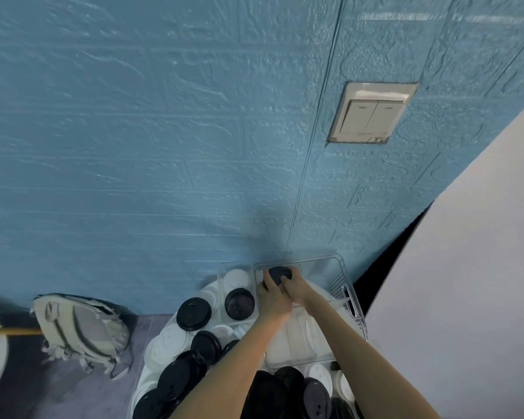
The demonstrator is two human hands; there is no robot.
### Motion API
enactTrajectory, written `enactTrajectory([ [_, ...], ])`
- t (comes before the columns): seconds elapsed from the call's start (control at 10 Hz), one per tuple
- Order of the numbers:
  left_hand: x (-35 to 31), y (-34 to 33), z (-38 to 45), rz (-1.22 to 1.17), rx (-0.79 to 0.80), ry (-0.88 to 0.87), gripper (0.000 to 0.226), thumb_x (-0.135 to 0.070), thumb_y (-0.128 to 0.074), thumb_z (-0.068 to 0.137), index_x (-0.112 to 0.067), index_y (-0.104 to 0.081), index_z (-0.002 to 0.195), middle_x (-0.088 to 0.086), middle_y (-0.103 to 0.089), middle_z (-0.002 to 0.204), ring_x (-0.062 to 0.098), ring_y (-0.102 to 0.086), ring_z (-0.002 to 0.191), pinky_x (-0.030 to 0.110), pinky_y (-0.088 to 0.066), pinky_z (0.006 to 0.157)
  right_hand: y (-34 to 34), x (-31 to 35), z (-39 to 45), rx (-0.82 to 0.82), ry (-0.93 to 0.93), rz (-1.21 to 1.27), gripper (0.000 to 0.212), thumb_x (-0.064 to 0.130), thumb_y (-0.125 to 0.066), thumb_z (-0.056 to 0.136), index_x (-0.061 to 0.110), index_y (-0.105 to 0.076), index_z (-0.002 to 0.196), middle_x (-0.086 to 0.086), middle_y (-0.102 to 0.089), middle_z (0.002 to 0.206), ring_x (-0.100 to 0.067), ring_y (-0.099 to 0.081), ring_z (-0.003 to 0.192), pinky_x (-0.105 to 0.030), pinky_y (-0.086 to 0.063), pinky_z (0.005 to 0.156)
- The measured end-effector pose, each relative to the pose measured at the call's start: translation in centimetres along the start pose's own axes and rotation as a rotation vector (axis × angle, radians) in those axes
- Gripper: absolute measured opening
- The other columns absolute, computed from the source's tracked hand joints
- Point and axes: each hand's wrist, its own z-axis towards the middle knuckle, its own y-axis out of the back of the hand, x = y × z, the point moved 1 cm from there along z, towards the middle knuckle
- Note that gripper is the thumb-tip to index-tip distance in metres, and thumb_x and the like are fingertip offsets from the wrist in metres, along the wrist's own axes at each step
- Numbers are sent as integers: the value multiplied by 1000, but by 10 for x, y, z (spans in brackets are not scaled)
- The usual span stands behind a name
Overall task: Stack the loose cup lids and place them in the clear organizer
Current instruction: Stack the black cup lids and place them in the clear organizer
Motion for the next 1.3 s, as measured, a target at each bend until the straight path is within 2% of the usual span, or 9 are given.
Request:
enactTrajectory([
  [0.1,-1,-1,0,35,23,24,80,-25,-51,105,-14,5,161,28,-25,154,40,-38,140,43,-35,114,-2,4,1,19,-52,11,51,7,-39,102,3,-27,151,-16,-52,133,-29,-53,119,-36,-46,97],
  [0.2,-3,1,-1,66,-3,21,89,-24,-60,99,-11,4,160,26,-31,151,38,-42,137,45,-40,113,-2,8,-2,9,-80,7,57,7,-40,102,2,-16,153,-21,-40,149,-36,-45,135,-42,-41,111],
  [0.3,-5,2,-4,79,16,45,94,-23,-64,96,-9,3,159,24,-31,152,37,-41,138,44,-40,114,-2,9,-3,6,-121,-22,56,9,-41,102,-1,-13,150,-23,-34,151,-36,-41,137,-41,-40,110],
  [0.5,-8,5,-4,4,10,97,66,-17,-53,100,-8,-18,155,19,-32,152,37,-41,139,45,-38,115,-4,9,-1,0,-182,-125,50,10,-46,101,-7,-23,142,-26,-42,144,-39,-46,131,-42,-44,103],
  [0.6,-3,1,-1,32,12,93,77,-13,-62,98,-3,-15,158,22,-22,162,39,-29,149,47,-30,121,-4,8,-2,-31,-171,-149,49,6,-44,99,-8,-30,143,-27,-46,143,-38,-48,130,-39,-44,98],
  [0.9,-6,0,-6,253,41,50,73,-23,-67,92,-1,-21,144,23,-36,141,37,-42,134,44,-43,108,-5,8,-7,-67,-129,-179,44,3,-43,97,-5,-44,140,-26,-53,141,-38,-52,128,-36,-43,99],
  [1.0,-2,-3,-7,312,15,9,72,-22,-60,96,4,-18,149,26,-25,156,37,-25,149,44,-32,118,-5,8,-8,-54,-129,-161,57,2,-41,99,0,-19,152,-29,-43,148,-39,-45,135,-38,-37,107],
  [1.1,-2,-7,-10,382,6,-14,75,-24,-51,100,6,-9,154,23,-9,162,34,-8,156,41,-19,125,-5,8,-8,-24,-156,-170,53,1,-39,99,-2,-16,146,-29,-41,146,-38,-43,135,-40,-37,107],
  [1.3,-4,-10,-12,475,17,-26,88,-28,-54,96,4,0,158,23,-19,155,36,-17,149,41,-16,125,-7,13,-11,-7,-183,-117,54,5,-43,96,-5,-25,146,-24,-45,143,-38,-46,133,-43,-41,109],
])
